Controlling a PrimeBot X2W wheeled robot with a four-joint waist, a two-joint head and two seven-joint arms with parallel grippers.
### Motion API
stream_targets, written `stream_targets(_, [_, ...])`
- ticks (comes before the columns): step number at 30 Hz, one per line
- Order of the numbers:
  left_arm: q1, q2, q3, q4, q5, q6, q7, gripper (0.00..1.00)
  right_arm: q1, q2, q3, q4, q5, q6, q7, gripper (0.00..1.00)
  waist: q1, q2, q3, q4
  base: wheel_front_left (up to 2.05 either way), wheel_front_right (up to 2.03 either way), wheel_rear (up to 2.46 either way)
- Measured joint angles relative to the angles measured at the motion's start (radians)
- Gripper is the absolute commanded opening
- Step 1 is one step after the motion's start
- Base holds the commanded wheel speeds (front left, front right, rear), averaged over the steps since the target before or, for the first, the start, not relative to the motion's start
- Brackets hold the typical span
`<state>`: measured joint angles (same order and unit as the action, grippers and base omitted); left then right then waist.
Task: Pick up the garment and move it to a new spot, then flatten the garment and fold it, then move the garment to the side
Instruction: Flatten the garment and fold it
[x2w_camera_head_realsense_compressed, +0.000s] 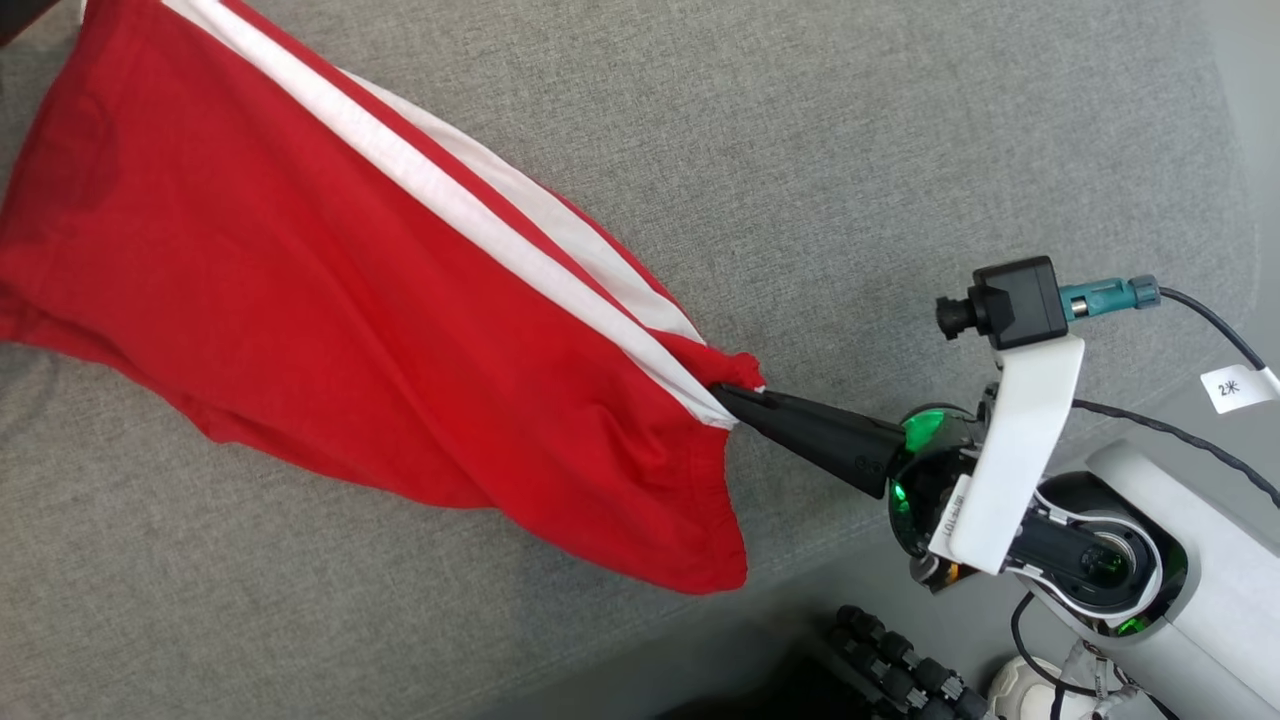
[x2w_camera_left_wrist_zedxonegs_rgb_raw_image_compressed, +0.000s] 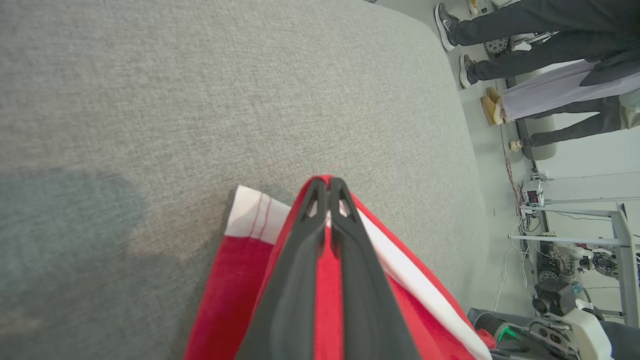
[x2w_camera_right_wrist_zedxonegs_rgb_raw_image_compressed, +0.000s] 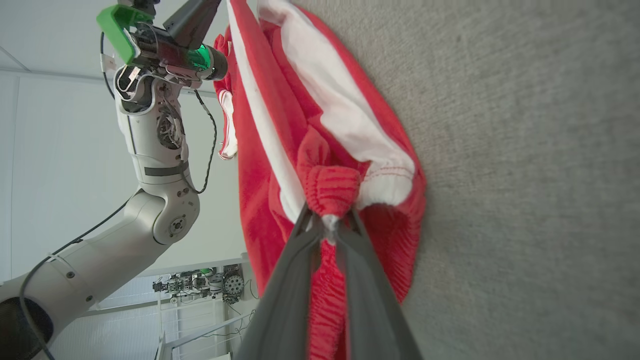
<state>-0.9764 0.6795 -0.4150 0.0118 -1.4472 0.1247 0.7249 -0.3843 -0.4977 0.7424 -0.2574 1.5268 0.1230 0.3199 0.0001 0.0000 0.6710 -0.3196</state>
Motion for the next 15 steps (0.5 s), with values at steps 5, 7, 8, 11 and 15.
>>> stream_targets(5, [-0.013,-0.014,-0.024,0.072,0.052,0.0,0.006,0.0,-0.016,0.019,-0.006,0.011,-0.014,0.0,-0.023,0.19,0.0,0.0,0.02,-0.009,0.0,0.0,0.0])
stream_targets(7, [-0.014,-0.022,-0.037,0.094,0.063,0.0,0.014,0.28,-0.018,0.026,-0.023,0.021,-0.024,0.0,-0.046,1.0,0.0,0.0,0.022,-0.013,0.0,0.0,0.0])
stream_targets(8, [-0.017,-0.028,-0.04,0.106,0.07,0.0,0.014,0.33,-0.019,0.026,-0.026,0.025,-0.024,0.0,-0.048,1.0,0.0,0.0,0.022,-0.014,0.0,0.0,0.0])
stream_targets(11, [-0.026,-0.045,-0.047,0.131,0.097,0.0,0.014,0.87,-0.02,0.028,-0.025,0.044,-0.038,0.0,-0.055,1.0,0.0,0.0,0.015,-0.015,0.0,0.0,0.0])
stream_targets(15, [-0.029,-0.074,-0.061,0.157,0.107,0.0,0.013,1.0,-0.02,0.024,-0.026,0.065,-0.05,0.0,-0.066,1.0,-0.0001,0.0,-0.002,-0.012,0.0,0.0,0.0])
